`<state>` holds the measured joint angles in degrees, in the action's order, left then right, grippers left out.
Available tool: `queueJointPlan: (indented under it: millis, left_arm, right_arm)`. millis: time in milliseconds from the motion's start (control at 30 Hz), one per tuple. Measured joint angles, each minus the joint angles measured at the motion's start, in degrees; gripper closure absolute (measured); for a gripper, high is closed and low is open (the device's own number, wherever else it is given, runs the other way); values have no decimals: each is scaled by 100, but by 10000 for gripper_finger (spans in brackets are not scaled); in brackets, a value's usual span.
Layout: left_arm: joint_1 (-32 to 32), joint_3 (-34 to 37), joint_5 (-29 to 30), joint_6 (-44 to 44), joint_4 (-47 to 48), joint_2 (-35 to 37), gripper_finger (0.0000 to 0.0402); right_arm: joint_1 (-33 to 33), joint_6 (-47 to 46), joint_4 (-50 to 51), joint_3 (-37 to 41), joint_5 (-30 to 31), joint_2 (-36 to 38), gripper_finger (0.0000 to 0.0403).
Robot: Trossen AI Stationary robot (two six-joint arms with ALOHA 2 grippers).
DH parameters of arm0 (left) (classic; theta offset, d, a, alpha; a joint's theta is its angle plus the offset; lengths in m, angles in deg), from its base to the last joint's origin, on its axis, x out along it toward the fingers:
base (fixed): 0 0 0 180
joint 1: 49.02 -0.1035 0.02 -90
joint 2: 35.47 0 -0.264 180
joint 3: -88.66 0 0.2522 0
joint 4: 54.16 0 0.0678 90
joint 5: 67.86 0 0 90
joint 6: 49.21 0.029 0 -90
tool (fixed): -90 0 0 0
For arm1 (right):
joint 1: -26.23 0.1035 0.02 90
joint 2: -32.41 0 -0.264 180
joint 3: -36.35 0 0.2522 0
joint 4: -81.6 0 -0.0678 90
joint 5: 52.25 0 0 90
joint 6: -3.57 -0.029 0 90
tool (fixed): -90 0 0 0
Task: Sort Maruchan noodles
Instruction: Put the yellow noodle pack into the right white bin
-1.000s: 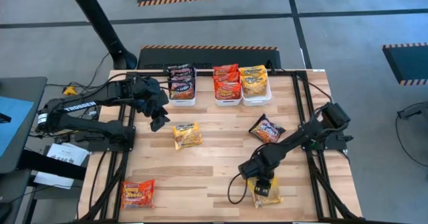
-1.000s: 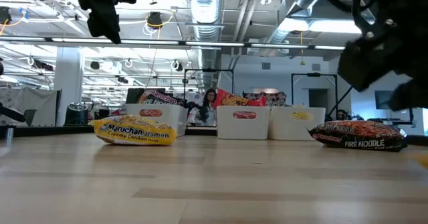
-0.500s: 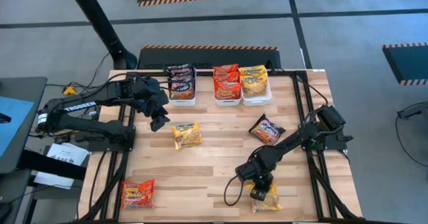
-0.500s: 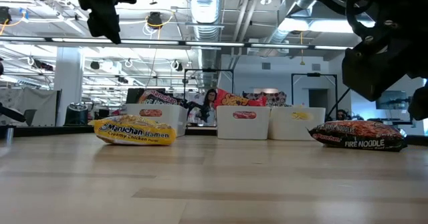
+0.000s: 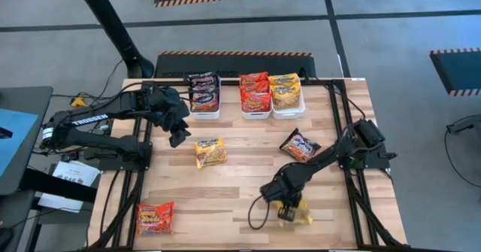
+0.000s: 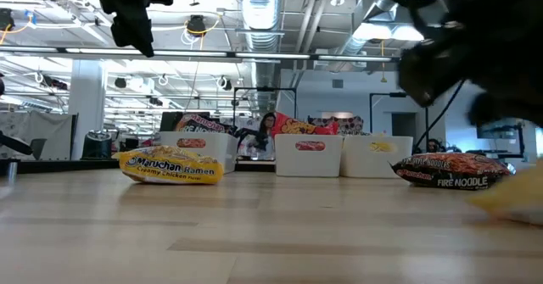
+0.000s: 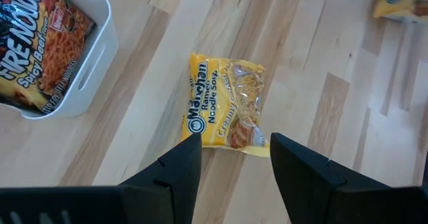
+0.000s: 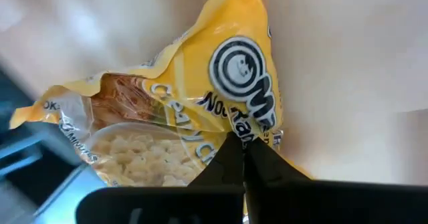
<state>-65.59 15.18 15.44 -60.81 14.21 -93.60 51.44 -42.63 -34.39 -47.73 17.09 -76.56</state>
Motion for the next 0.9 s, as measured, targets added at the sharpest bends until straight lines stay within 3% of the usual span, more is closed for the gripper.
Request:
queueJointPlan:
  millis: [600, 900]
  left_arm:
    - [0, 0, 4, -4, 0, 0, 237]
    - [0, 0, 4, -13, 0, 0, 237]
  right_arm:
    - [-1416, 1821, 2988, -2276, 2718, 5, 398]
    - [-2395, 2777, 3919, -2910, 4149, 222, 398]
